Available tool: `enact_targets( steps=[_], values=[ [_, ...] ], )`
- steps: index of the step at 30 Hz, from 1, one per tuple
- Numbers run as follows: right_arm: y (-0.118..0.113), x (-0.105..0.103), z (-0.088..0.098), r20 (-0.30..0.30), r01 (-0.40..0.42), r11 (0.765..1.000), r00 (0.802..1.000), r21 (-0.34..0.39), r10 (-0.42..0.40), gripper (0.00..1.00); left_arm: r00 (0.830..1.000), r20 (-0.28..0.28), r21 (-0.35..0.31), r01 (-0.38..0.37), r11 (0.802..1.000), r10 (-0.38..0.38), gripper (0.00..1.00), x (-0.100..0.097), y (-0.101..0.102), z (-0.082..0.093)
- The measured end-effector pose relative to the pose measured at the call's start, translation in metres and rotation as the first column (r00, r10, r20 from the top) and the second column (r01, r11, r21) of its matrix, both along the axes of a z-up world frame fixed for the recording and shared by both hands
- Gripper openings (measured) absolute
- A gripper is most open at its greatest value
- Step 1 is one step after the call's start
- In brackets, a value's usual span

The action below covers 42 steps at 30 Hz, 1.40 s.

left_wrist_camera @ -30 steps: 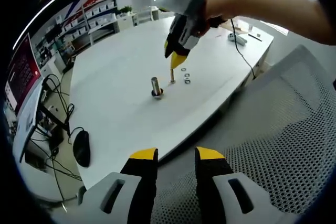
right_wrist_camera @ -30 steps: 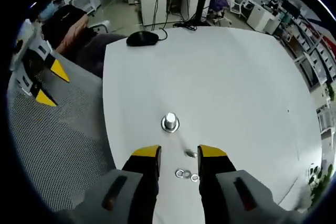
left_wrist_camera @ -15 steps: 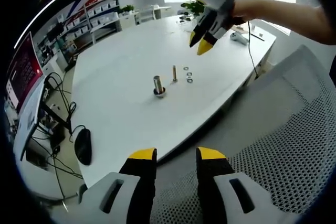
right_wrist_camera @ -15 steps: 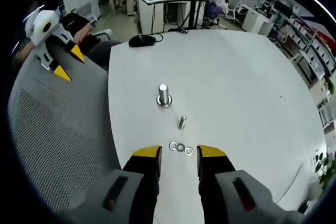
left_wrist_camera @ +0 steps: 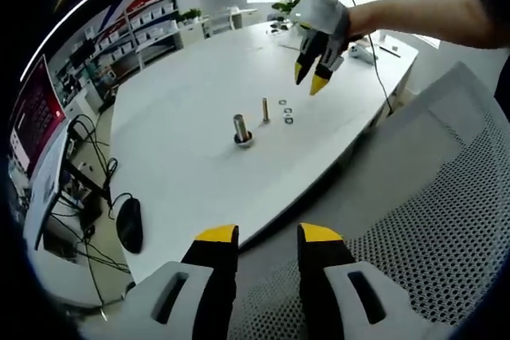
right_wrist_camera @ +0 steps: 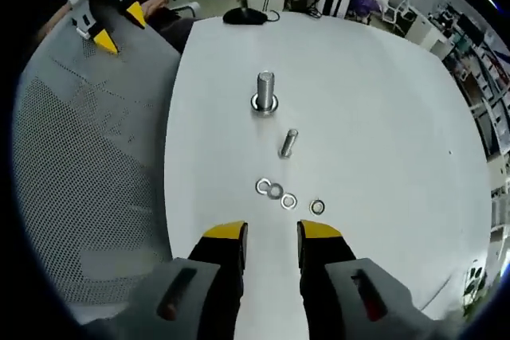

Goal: Place the washer onto the threaded stud by aligning its center hole with the stud, sliding it down to the base, and recovering from edge contact or off-axis alignment until the washer reaches the visible bottom stop.

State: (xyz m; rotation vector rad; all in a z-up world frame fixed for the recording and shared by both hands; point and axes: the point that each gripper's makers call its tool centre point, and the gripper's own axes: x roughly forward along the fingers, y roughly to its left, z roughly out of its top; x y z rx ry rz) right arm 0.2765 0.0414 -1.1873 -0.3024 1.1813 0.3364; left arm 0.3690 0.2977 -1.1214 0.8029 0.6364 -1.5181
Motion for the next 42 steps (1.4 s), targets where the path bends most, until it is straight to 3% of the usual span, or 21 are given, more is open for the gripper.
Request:
enact_targets(
  steps=[8, 13, 22, 27, 31, 42],
  values=[
    [0.006, 0.022, -0.028, -0.052, -0.115, 0.993, 0.992, -0.013, 0.114, 0.25, 0.999, -0.02, 0.023, -0.04, 0.999, 0.04, 0.26, 0.0, 0.002, -0.002],
    [0.012, 0.029, -0.035, -0.079, -0.194, 0.981, 0.978, -0.007, 0.193, 0.25, 0.999, -0.021, 0.024, -0.044, 0.999, 0.044, 0.26, 0.001, 0.002, -0.002],
    [0.011, 0.031, -0.047, -0.111, -0.299, 0.954, 0.948, 0.015, 0.299, 0.25, 0.998, -0.022, 0.026, -0.053, 0.998, 0.054, 0.26, 0.001, 0.002, -0.003],
    [0.01, 0.028, -0.054, -0.143, -0.367, 0.93, 0.921, -0.005, 0.362, 0.23, 0.998, -0.023, 0.026, -0.054, 0.998, 0.055, 0.26, 0.002, 0.002, -0.003],
    [0.011, 0.028, -0.056, -0.148, -0.395, 0.918, 0.909, -0.019, 0.388, 0.2, 0.998, -0.023, 0.025, -0.055, 0.998, 0.056, 0.26, 0.002, 0.003, -0.003],
    [0.01, 0.028, -0.053, -0.148, -0.379, 0.925, 0.916, -0.021, 0.372, 0.14, 0.998, -0.024, 0.026, -0.058, 0.998, 0.058, 0.26, 0.002, 0.003, -0.003]
  ],
)
